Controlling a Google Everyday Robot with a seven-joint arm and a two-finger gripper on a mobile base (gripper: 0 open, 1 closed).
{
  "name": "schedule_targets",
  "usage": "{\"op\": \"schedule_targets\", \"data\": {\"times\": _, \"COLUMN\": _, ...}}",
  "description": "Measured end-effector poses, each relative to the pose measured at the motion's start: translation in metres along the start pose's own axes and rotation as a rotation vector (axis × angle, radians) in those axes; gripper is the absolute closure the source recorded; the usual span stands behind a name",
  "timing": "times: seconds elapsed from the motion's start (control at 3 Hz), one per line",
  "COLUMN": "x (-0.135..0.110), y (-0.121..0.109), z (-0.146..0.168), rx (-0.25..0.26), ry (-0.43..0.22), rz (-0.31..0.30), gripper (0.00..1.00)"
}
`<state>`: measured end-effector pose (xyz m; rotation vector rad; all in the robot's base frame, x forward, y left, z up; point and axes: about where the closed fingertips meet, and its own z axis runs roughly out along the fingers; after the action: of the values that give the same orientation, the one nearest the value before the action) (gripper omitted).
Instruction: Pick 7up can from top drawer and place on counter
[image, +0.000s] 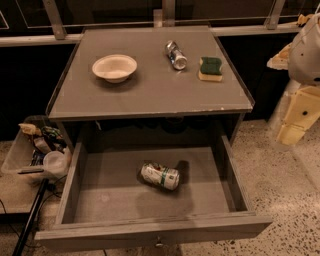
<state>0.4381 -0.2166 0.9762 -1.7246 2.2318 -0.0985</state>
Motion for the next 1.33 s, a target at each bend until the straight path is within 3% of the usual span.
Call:
{"op": "schedule_targets", "data": {"times": 0.67, "x": -0.002, "y": 0.005, "z": 0.002, "rx": -0.008, "ry": -0.026, "rz": -0.007, "gripper": 0.0}}
{"op": "schedule_targets", "data": {"times": 1.33, "x": -0.013, "y": 0.034, "z": 0.033, "rx": -0.052, "ry": -0.121, "rz": -0.008, "gripper": 0.0}}
